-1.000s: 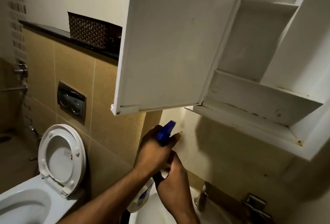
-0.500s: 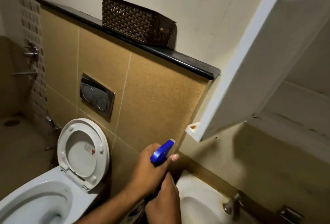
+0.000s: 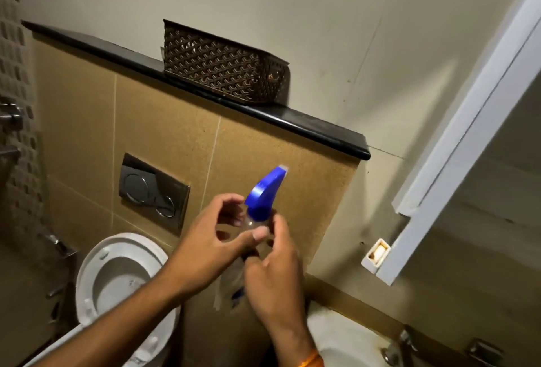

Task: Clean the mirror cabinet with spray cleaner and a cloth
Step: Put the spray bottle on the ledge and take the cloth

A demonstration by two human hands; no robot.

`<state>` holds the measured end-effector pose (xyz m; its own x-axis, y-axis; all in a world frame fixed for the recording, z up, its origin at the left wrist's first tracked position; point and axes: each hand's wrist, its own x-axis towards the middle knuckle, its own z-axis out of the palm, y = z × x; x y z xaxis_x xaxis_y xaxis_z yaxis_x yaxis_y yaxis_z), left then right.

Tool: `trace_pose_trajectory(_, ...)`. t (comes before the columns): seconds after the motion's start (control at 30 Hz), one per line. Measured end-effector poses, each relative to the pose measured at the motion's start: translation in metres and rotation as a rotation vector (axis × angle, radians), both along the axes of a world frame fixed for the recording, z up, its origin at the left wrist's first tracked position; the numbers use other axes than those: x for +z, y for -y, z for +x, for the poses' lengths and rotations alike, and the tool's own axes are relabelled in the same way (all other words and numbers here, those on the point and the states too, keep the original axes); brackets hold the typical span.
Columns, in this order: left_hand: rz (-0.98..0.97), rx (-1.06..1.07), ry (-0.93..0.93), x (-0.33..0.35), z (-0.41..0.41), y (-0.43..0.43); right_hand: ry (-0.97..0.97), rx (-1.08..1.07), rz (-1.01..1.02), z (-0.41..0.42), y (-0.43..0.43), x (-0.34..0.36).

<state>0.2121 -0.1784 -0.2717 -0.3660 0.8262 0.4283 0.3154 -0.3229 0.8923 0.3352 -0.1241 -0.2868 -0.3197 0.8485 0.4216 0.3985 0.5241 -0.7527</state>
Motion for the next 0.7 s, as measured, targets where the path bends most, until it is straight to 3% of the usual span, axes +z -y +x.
trace_pose_trajectory(0.23, -0.1, -0.063, -0.172, 0.018, -0.042, 0.009, -0.172, 0.12, 0.095, -0.024, 0.022, 0.121)
trace_pose_trajectory(0.43, 0.154, 0.299, -0.393, 0.09, -0.053, -0.009, -0.304, 0.137, 0.32, -0.062, 0.015, 0.203)
trace_pose_trajectory(0.7, 0.233, 0.441, -0.559, 0.199, -0.098, -0.05, -0.355, 0.029, 0.521, -0.09, -0.027, 0.279)
